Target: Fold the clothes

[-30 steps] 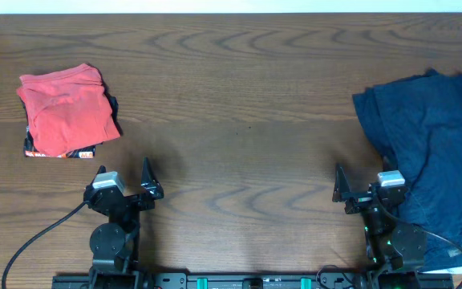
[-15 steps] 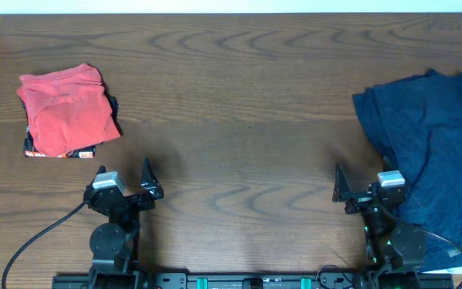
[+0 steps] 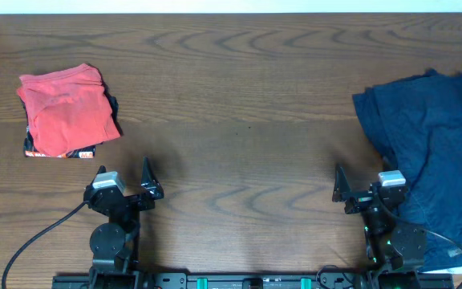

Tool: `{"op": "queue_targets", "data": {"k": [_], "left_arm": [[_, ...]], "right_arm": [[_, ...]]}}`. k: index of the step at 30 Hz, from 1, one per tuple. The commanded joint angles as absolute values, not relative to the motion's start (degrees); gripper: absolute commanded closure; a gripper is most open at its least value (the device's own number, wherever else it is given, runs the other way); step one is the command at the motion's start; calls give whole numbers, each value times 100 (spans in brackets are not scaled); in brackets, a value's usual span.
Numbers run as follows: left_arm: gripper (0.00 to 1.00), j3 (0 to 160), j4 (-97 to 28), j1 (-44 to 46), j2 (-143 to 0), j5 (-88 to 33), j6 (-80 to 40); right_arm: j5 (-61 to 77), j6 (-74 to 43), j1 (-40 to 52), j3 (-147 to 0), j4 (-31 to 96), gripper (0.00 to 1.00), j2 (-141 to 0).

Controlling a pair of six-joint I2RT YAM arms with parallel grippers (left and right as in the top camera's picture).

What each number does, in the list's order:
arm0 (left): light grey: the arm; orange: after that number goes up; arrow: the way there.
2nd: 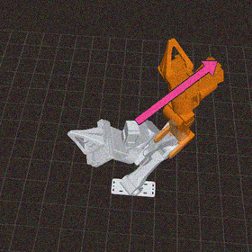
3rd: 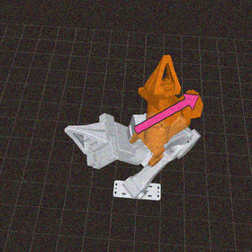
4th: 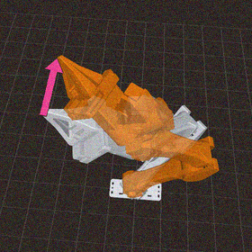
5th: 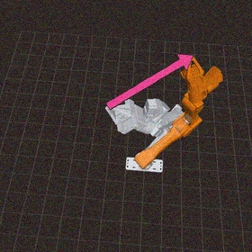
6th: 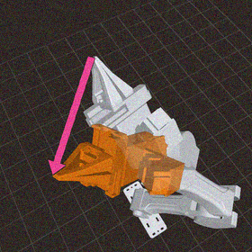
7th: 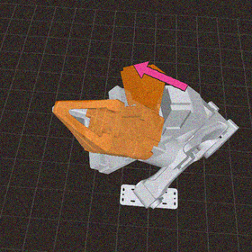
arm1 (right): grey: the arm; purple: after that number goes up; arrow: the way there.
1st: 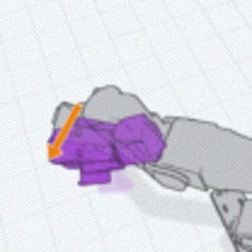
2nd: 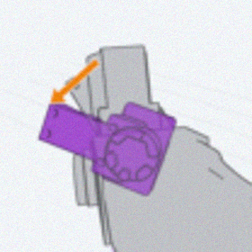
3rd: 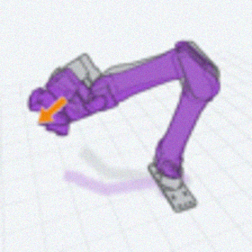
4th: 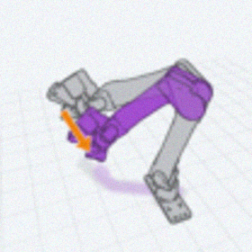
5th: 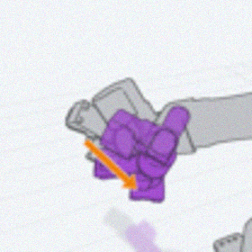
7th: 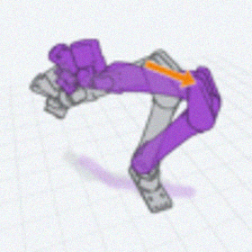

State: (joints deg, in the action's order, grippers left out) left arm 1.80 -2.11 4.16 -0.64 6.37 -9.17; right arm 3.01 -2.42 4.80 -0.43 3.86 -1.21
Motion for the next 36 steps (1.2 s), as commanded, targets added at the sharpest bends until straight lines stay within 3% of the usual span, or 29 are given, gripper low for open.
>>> {"op": "queue_targets", "data": {"k": [1,9,23,31,36], "left_arm": [[2,250,-419,377,-154,642,-926],[2,1260,-1188,377,-1214,403,-926],[2,4506,-3428,377,-4873,143,-926],[2,4713,-3649,377,-5376,-110,-930],[2,4713,-3651,377,-5380,-110,-930]], "right_arm": [[320,-469,370,-250,460,1,-346],[1,-467,370,-1603,1221,1,-1962],[-416,-10,97,-5404,3597,1,-6886],[-2609,-637,-401,-5647,3496,3,-8110],[-2504,-722,-1031,-5647,3330,14,-8919]]}}
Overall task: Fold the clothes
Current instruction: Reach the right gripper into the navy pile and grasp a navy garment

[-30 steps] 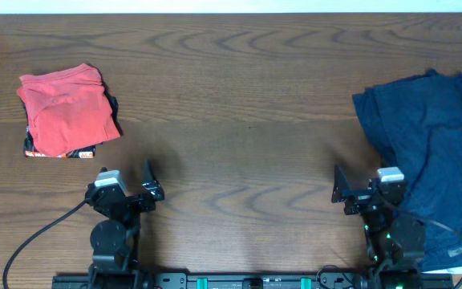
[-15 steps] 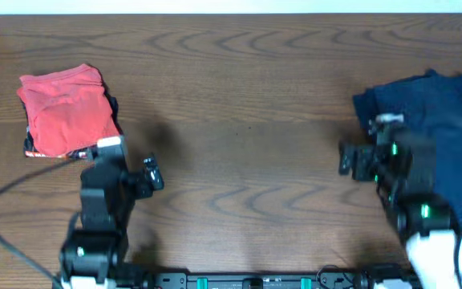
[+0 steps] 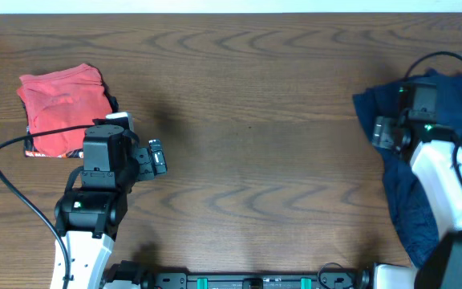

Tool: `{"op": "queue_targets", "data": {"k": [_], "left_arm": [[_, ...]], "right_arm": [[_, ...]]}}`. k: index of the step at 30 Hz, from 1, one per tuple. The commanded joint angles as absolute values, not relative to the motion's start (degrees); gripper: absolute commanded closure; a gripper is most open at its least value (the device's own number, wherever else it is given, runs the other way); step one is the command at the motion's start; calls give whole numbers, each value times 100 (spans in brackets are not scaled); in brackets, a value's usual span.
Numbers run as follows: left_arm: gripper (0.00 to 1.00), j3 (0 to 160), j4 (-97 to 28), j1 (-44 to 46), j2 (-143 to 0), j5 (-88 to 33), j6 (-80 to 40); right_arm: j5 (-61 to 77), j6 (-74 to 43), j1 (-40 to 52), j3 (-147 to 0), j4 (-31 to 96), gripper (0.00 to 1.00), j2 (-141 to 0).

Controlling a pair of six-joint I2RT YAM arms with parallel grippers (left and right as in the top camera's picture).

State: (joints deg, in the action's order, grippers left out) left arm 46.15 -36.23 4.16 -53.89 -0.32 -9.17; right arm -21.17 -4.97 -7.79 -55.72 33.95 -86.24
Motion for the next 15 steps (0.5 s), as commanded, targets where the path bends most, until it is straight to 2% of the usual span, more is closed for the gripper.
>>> {"op": "queue_targets", "data": {"k": [1,4,15], "left_arm": [[2,4713,-3651,377,-5380,-110,-930],[2,4713,-3649,377,-5380,-110,-930],[2,4713,-3649,377,-5380,-110,-930]], "right_arm": [[-2392,-722,-1098,-5647,3269,18,-9067],[-2202,-722,-1194,-5647,3186,26,-9389],[-1931,-722,-1194,-5645,3041,29,-10016]]}}
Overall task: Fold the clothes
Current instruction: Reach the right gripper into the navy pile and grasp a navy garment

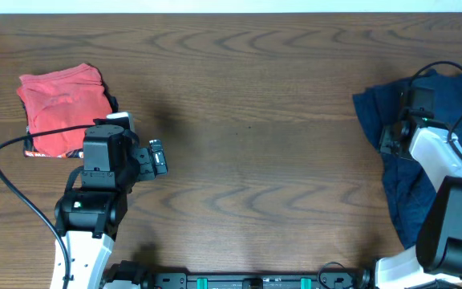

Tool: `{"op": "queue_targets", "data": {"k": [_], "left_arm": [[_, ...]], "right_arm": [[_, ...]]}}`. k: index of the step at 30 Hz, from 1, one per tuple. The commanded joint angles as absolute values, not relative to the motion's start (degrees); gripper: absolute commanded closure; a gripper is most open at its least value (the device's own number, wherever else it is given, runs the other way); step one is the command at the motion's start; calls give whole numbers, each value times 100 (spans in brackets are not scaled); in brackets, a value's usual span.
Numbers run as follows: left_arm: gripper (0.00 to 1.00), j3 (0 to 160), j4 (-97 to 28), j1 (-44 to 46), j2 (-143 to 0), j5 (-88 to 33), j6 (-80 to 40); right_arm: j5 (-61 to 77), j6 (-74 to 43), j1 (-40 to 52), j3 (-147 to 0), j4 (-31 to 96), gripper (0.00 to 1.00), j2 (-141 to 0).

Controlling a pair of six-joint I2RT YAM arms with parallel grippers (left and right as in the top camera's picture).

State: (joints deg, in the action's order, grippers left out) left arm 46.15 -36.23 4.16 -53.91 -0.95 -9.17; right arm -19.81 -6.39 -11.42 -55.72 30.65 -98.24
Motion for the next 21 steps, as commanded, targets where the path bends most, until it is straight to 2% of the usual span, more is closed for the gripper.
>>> {"op": "queue_targets", "data": {"k": [1,4,5,6,10,12,13,14,21], "left_arm": [[2,4713,-3649,377,-5380,-110,-930],[2,4713,-3649,377,-5380,-110,-930],[2,4713,-3649,377,-5380,-110,-930],[2,4713,-3647,377,-5380,-110,-930],[2,4713,-3645,377,-5380,-110,-930],[2,4713,-3645,377,-5380,-110,-930],[2,4713,-3645,377,-5380,-110,-930],[2,4713,-3645,377,-5380,-110,-930],[2,4713,-3645,377,-5380,-110,-930]], "right_arm": [[-1931,-722,-1194,-5645,3028,29,-10082],[-1927,-725,-1194,-5645,2939,31,-10274],[-1927,-725,-1194,-5645,2923,36,-10315],[-1929,-727,-1194,-5645,2912,41,-10326],[-1951,-766,-1199,-5658,2888,77,-10226],[-1975,-832,-1199,-5699,2891,80,-10121],[-1975,-832,-1201,-5739,2891,85,-10057],[-1975,-832,-1201,-5778,2891,97,-10001],[-1931,-832,-1199,-5946,3013,99,-9747]]}}
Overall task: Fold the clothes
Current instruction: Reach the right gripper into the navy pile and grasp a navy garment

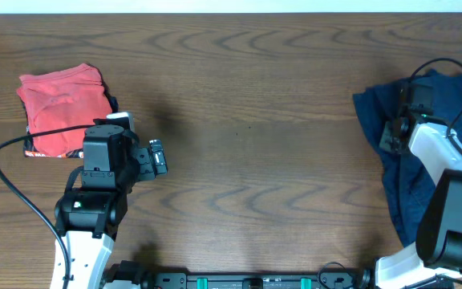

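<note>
A heap of dark blue clothes (427, 168) lies unfolded at the right edge of the table. My right gripper (390, 136) is down on the heap's left part; whether its fingers hold cloth cannot be told from above. A folded red garment (64, 108) rests on top of a dark folded one at the far left. My left gripper (157, 157) hovers just right of that stack, its fingers slightly apart with nothing between them.
The brown wooden table (239, 120) spans the view. A black cable (22, 144) runs from the left arm across the red stack's lower edge. A pale object peeks from behind the blue heap at the right edge.
The right gripper has shifted very slightly on the blue heap. The left arm has not moved.
Both arms were parked at the near edge, grippers open. Then the left arm stood beside the red stack and the right arm reached over the blue heap. The right gripper then sat lower on the heap's left part, where it stays now.
</note>
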Tool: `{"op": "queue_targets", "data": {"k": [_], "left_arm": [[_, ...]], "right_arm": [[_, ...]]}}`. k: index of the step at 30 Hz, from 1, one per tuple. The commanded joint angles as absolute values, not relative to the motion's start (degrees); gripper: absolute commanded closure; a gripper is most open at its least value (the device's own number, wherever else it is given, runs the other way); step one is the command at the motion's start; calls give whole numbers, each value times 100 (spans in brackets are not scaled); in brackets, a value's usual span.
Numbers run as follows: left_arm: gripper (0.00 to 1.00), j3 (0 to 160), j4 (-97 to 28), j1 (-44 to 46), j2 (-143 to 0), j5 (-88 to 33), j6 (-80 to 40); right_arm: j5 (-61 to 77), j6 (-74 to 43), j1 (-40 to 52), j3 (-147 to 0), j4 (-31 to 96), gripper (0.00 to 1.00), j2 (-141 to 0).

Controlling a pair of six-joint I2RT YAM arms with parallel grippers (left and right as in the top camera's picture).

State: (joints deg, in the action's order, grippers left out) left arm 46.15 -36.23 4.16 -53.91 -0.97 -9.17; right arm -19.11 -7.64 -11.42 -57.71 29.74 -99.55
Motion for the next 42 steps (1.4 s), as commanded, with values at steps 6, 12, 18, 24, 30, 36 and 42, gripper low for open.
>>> {"op": "queue_targets", "data": {"k": [6,12,18,24,30,36,42], "left_arm": [[2,4713,-3642,377,-5380,-110,-928],[2,4713,-3662,377,-5380,-110,-928],[2,4711,-3664,377,-5387,-110,-928],[2,4711,-3664,377,-5387,-110,-928],[2,4711,-3601,377,-5387,-110,-928],[2,4711,-3597,377,-5387,-110,-928],[2,4711,-3594,377,-5387,-113,-967]], "right_arm": [[-1131,-701,-1192,-6895,4125,99,-9030],[969,-292,-1024,-8586,6029,99,-8326],[1739,-301,-292,-8552,6278,99,-7994],[1743,-967,808,-8141,5264,99,-8237],[2493,-1328,1861,-8077,2602,98,-8847],[1100,-1472,2556,-8077,2104,47,-9496],[-1284,-1586,2453,-8077,3704,21,-9588]]}}
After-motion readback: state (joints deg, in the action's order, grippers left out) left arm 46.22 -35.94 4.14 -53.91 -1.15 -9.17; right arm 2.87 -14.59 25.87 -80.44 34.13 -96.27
